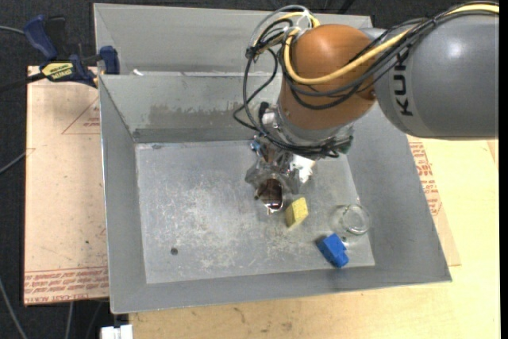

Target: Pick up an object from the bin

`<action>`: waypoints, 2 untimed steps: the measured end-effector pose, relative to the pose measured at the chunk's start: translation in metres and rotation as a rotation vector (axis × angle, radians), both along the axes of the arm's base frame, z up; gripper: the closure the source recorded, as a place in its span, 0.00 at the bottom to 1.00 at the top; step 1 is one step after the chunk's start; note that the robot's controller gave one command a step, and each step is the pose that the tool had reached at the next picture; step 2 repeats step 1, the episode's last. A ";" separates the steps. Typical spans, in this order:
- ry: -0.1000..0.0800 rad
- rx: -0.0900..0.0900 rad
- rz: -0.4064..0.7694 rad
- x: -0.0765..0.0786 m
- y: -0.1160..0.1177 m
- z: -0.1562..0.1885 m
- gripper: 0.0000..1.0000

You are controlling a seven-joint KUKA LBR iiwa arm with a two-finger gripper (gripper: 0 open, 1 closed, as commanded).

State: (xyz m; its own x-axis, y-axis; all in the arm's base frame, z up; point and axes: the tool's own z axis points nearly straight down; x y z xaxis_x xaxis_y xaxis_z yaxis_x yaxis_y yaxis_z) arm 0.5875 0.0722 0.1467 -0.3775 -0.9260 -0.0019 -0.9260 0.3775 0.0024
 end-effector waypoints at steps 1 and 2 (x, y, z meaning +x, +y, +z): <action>-0.003 0.000 0.000 0.001 0.000 0.020 1.00; -0.003 0.000 0.000 0.001 0.000 0.020 1.00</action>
Offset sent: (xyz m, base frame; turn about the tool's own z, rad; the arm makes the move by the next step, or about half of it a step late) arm 0.0001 0.0001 0.0110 0.0000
